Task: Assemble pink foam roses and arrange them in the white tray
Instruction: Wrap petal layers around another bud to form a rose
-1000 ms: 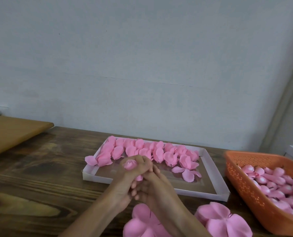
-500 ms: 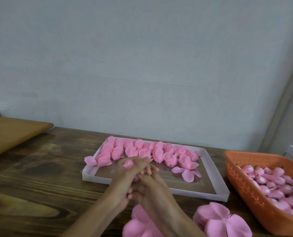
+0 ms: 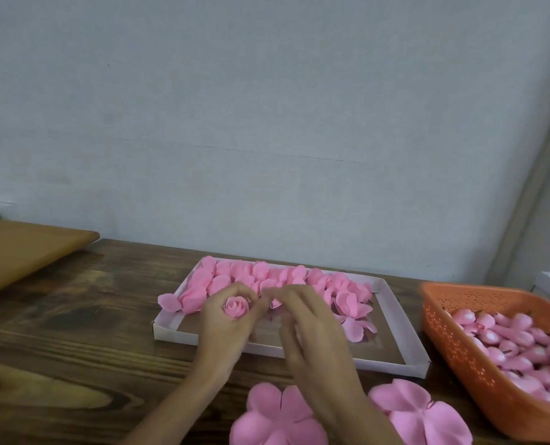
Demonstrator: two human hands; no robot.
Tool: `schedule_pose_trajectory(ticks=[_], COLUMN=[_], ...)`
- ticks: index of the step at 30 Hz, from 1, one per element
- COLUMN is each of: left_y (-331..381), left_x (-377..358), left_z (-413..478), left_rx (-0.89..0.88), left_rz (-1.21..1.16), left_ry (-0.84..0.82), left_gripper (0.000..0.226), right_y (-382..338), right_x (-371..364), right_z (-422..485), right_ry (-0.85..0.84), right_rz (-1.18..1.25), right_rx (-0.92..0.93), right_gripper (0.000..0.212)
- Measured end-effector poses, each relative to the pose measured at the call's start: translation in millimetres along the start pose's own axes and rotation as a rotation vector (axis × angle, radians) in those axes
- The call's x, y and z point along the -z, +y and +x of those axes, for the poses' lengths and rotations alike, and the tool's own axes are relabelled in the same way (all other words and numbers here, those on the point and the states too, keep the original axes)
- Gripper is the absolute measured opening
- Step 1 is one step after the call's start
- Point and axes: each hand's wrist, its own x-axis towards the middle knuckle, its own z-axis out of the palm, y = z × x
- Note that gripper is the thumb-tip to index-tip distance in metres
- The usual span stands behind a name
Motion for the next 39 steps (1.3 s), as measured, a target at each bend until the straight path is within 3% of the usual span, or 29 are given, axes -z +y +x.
schedule_pose_trajectory(ticks=[4,9,14,16,18,20,22,24,33,39], left_y=[-13.8,-19.5,-15.6,-14.5,-14.1,-14.8,-17.1,-19.0,-25.2,-27.6], left_x=[-6.7,-1.4,-6.4,-4.7,-2.2,2.5,7.0,9.7,16.8,15.0], left_z=[-1.3,2.2,0.0,1.2,3.5,6.2,9.0,10.2,15.5,12.7], left_rx=[0.019,-0.018,-0.038,-0.018,0.035,0.092,0.137,0.159,0.146,0.165], left_rz=[0.124,0.117,0.125,0.106,0.041,-0.031,-0.067,-0.080,-0.092,-0.038], left_ry=[-0.033,-0.107,-0.146,-0.117,-0.081,-0.017,0.026,0.047,0.079,0.054], left_gripper=[0.037,0.024,0.029,0.036,0.043,0.046,0.050,0.056,0.052,0.055], right_y=[-7.1,-5.3,-4.9,-2.7,1.6,7.9,11.7,12.0,13.2,13.0], right_x=[-1.6,-2.1,-1.7,0.8,9.3,19.6,25.0,23.6,14.8,9.8], right_z=[-6.0,-5.7,-4.3,-1.3,2.9,6.2,4.8,1.0,0.4,-2.3], right_ry=[-0.083,-0.091,-0.110,-0.095,-0.096,-0.294,-0.555,-0.677,-0.677,-0.608], right_rz=[-0.125,-0.154,-0.218,-0.087,0.083,0.032,-0.134,-0.189,-0.097,-0.153], right_rx=[0.121,0.157,0.181,0.117,-0.017,-0.081,-0.049,-0.033,-0.200,-0.142], right_gripper=[0.052,0.053,0.052,0.053,0.036,0.014,0.028,0.035,0.027,0.018])
